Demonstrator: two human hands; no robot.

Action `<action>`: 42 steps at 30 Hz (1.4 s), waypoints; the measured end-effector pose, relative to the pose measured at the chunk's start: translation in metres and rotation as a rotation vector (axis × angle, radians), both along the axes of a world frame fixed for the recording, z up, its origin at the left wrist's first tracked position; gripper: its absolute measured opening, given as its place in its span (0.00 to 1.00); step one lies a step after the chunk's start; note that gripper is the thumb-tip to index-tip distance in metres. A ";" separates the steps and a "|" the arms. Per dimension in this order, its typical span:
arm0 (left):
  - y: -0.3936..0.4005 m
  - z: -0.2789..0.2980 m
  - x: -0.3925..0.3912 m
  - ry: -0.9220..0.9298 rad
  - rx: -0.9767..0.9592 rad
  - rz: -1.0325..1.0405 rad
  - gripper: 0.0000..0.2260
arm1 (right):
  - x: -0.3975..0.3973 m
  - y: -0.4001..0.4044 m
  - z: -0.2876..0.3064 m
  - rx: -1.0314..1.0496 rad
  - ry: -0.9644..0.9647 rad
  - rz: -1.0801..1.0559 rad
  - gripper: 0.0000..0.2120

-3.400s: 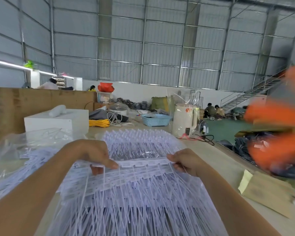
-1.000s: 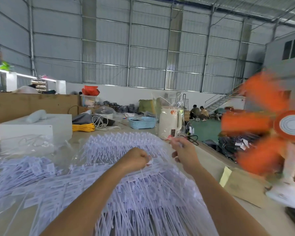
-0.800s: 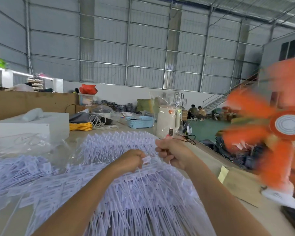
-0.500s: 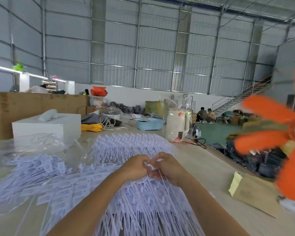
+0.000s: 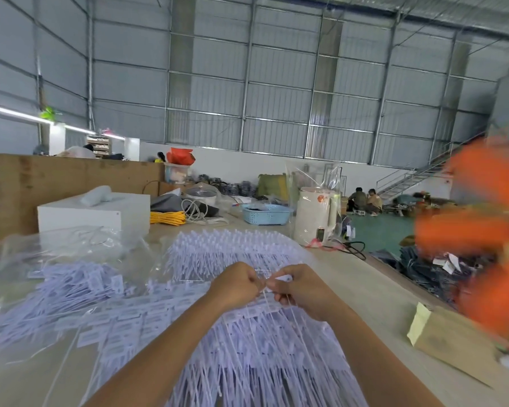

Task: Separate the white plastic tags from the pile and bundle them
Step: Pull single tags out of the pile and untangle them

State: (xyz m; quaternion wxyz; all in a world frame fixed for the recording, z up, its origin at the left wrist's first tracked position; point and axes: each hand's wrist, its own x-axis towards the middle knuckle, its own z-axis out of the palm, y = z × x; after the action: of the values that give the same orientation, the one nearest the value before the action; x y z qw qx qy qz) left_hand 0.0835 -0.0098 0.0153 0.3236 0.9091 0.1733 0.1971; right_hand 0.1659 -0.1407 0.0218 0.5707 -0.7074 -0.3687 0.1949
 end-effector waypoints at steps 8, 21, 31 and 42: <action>0.000 0.007 0.003 -0.012 -0.104 0.008 0.21 | -0.003 0.003 -0.007 0.098 -0.171 -0.017 0.07; -0.002 0.010 -0.010 -0.010 -0.068 -0.090 0.16 | 0.047 -0.020 -0.002 0.357 0.210 -0.461 0.04; -0.004 0.002 -0.003 0.140 -0.071 -0.077 0.06 | -0.005 -0.008 0.013 -0.060 0.206 -0.029 0.06; 0.003 0.000 -0.010 0.074 -0.010 -0.051 0.06 | -0.020 0.019 -0.001 -0.006 0.072 -0.040 0.09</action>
State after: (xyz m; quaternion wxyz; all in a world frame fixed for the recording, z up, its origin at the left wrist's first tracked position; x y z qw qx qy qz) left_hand 0.0734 -0.0068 0.0157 0.3265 0.9182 0.1631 0.1542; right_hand 0.1463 -0.1214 0.0213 0.5854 -0.7087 -0.3332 0.2100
